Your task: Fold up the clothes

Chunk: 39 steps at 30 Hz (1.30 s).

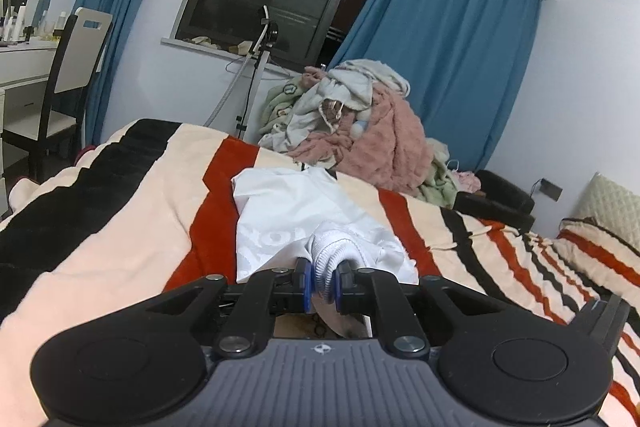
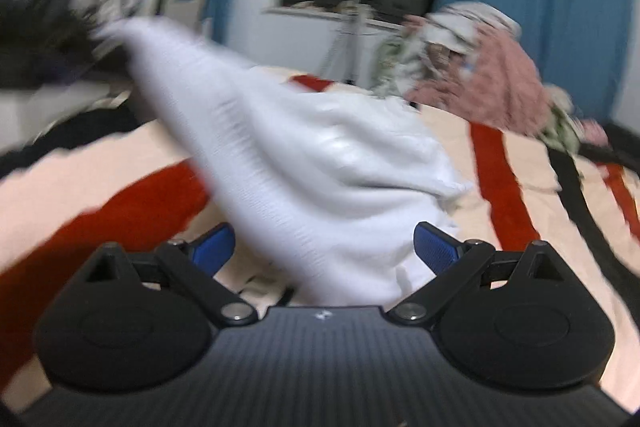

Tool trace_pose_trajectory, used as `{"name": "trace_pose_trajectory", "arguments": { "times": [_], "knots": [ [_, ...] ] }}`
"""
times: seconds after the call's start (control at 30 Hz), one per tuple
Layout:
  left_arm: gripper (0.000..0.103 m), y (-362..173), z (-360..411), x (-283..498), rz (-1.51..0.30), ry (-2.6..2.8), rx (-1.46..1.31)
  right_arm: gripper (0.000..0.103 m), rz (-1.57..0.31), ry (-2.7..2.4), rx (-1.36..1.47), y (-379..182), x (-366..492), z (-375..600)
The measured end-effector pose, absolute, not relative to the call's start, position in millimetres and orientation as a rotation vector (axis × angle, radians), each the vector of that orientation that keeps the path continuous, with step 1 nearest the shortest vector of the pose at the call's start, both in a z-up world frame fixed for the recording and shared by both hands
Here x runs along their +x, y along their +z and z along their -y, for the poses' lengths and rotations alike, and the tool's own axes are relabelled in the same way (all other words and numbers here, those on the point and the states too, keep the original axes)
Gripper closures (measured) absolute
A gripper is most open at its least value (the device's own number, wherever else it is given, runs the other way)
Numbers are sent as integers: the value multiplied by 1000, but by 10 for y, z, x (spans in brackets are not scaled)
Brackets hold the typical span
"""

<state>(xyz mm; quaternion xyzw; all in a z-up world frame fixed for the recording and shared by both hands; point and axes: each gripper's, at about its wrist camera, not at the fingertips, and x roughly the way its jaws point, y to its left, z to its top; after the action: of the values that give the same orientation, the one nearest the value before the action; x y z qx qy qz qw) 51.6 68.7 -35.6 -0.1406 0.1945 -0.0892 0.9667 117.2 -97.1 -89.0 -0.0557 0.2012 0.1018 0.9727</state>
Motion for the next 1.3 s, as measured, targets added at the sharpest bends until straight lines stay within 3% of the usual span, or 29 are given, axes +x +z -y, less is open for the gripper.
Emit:
{"name": "trace_pose_trajectory", "arguments": {
  "times": [0.3, 0.47, 0.57, 0.63, 0.77, 0.93, 1.03, 1.1, 1.17, 1.23, 1.3],
  "knots": [
    [92, -400, -474, 484, -375, -222, -245, 5, -354, 21, 413, -646, 1159, 1988],
    [93, -386, -472, 459, -355, -221, -265, 6, -552, -147, 384, -871, 1253, 2150],
    [92, -372, -537, 460, -353, -217, -305, 6, -574, -154, 393, -904, 1281, 2186],
    [92, -365, -600, 469, -358, -223, -344, 6, -463, -170, 349, -752, 1221, 2125],
    [91, -400, -728, 534, -405, -272, -444, 5, -64, -193, 145, -316, 750, 1908],
    [89, -574, -772, 718, -539, -321, -504, 5, 78, -150, 33, -212, 536, 1728],
    [81, -654, -776, 806, -583, -324, -503, 5, 51, -140, 17, -239, 594, 1701],
    [68, -674, -764, 832, -589, -342, -493, 5, 32, -133, 25, -249, 626, 1720],
    [47, -667, -726, 819, -569, -366, -479, 5, 18, -126, 43, -256, 646, 1744],
    [37, -630, -635, 771, -527, -384, -444, 5, 9, -117, 54, -254, 699, 1759],
    [35, -601, -552, 731, -488, -380, -404, 5, 3, -110, 59, -250, 710, 1770]
  ]
}}
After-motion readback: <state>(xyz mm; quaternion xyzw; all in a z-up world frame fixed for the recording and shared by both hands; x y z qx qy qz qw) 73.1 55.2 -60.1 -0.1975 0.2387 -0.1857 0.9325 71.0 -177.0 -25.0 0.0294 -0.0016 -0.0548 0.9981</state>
